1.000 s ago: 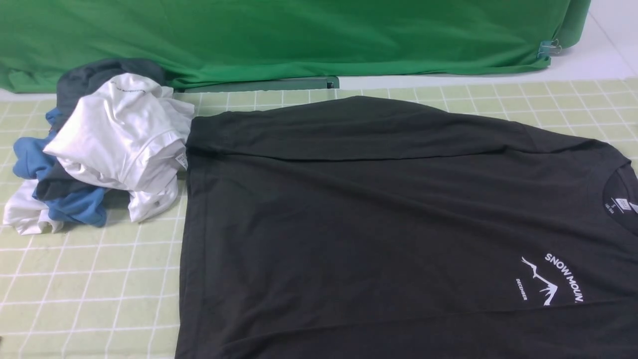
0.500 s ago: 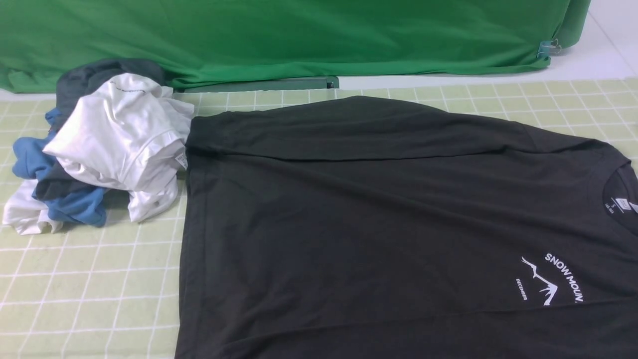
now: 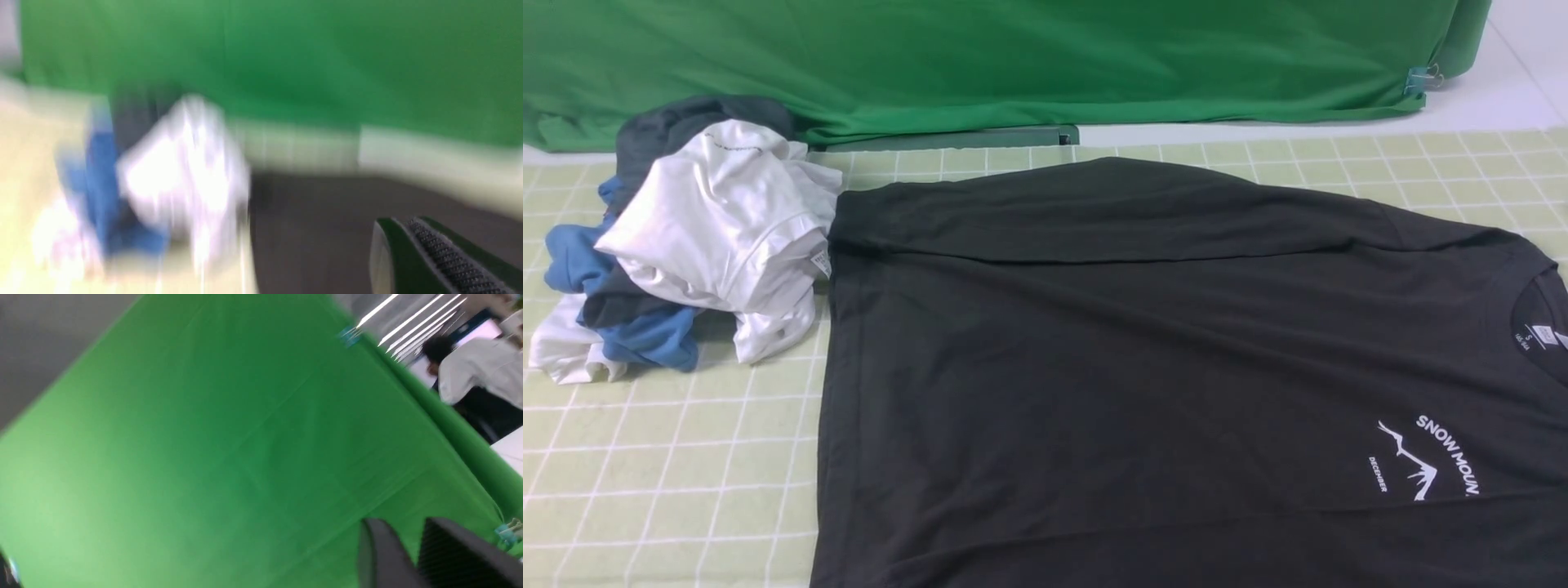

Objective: Fold a long-sleeved shirt over a green coffee tablecloth.
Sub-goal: 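Grasp the left edge of the dark T-shirt lying flat on the table, then fold the left side of the black T-shirt inward over its body, then grab the top left corner of the dark shirt with the left gripper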

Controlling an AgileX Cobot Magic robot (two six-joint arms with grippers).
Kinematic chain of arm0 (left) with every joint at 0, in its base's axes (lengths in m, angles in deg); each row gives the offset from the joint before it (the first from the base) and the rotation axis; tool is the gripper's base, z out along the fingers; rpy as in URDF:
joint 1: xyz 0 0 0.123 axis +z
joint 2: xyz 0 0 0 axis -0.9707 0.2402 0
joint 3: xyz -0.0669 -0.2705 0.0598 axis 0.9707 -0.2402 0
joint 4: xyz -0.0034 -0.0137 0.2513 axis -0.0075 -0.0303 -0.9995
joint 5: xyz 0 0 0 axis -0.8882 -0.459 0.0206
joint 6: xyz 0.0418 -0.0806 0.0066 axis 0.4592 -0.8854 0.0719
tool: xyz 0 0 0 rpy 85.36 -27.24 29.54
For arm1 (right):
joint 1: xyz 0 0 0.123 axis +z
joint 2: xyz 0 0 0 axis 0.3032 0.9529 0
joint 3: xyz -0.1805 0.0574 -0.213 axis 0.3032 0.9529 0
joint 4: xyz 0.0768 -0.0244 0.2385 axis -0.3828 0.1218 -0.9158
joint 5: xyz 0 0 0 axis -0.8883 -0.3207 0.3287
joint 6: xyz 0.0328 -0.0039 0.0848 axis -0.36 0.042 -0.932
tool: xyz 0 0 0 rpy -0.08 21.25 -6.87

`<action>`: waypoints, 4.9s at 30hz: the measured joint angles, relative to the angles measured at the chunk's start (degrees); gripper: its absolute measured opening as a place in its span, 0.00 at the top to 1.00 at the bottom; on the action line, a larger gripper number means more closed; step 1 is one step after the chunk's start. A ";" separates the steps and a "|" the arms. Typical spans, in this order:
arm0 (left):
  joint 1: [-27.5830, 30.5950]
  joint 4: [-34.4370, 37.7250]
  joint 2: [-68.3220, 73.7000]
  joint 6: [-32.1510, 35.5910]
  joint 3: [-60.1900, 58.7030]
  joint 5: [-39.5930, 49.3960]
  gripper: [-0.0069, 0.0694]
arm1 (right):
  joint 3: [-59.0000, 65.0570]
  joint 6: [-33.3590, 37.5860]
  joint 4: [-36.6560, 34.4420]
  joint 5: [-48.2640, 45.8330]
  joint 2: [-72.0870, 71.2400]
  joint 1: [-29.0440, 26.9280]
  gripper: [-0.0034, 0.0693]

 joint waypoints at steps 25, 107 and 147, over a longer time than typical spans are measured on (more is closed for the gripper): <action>-36.41 -13.18 42.97 -2.13 -7.29 2.39 0.79 | -39.10 23.28 6.62 -71.40 39.82 42.27 0.95; -26.96 -34.71 66.40 -2.15 25.69 1.77 0.81 | -39.10 22.84 6.57 -61.24 40.21 44.93 0.90; -7.04 1.85 74.29 -24.67 30.31 -17.69 0.35 | -39.10 22.64 6.57 -61.24 40.21 44.93 0.86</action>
